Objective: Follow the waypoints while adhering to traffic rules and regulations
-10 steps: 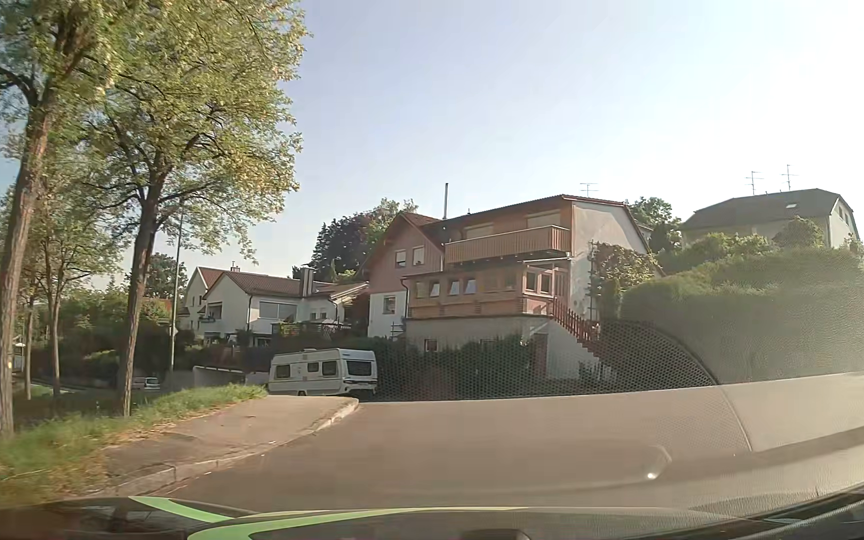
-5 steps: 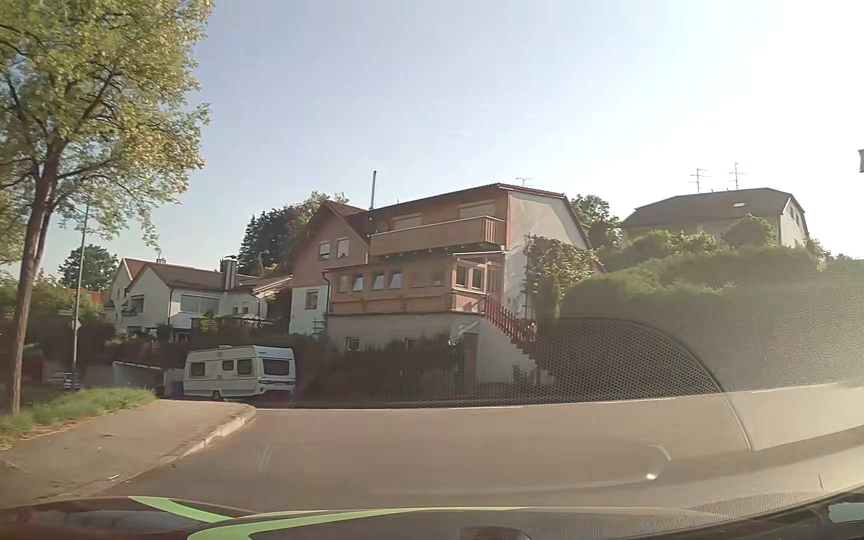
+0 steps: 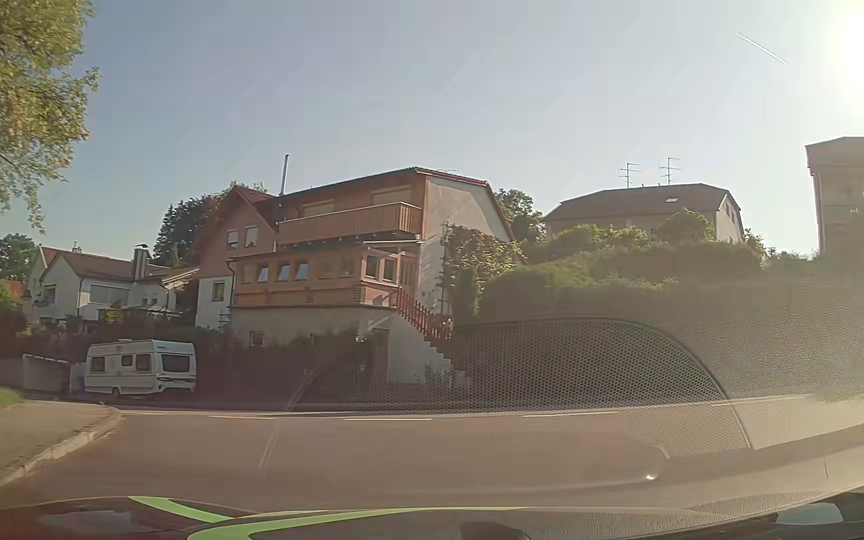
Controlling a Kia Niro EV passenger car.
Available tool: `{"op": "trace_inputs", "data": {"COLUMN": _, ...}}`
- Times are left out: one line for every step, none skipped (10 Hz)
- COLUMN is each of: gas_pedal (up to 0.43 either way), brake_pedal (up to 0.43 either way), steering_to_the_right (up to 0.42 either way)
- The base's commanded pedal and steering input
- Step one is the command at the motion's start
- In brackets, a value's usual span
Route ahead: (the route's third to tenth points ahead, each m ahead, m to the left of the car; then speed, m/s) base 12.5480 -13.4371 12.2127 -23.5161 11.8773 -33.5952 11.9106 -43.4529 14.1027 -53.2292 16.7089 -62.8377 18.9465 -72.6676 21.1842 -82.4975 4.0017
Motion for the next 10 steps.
{"op": "trace_inputs", "data": {"gas_pedal": 0.11, "brake_pedal": 0.0, "steering_to_the_right": 0.341}}
{"op": "trace_inputs", "data": {"gas_pedal": 0.11, "brake_pedal": 0.0, "steering_to_the_right": 0.353}}
{"op": "trace_inputs", "data": {"gas_pedal": 0.11, "brake_pedal": 0.0, "steering_to_the_right": 0.363}}
{"op": "trace_inputs", "data": {"gas_pedal": 0.13, "brake_pedal": 0.0, "steering_to_the_right": 0.374}}
{"op": "trace_inputs", "data": {"gas_pedal": 0.13, "brake_pedal": 0.0, "steering_to_the_right": 0.384}}
{"op": "trace_inputs", "data": {"gas_pedal": 0.13, "brake_pedal": 0.0, "steering_to_the_right": 0.396}}
{"op": "trace_inputs", "data": {"gas_pedal": 0.138, "brake_pedal": 0.0, "steering_to_the_right": 0.402}}
{"op": "trace_inputs", "data": {"gas_pedal": 0.138, "brake_pedal": 0.0, "steering_to_the_right": 0.405}}
{"op": "trace_inputs", "data": {"gas_pedal": 0.157, "brake_pedal": 0.0, "steering_to_the_right": 0.407}}
{"op": "trace_inputs", "data": {"gas_pedal": 0.157, "brake_pedal": 0.0, "steering_to_the_right": 0.407}}
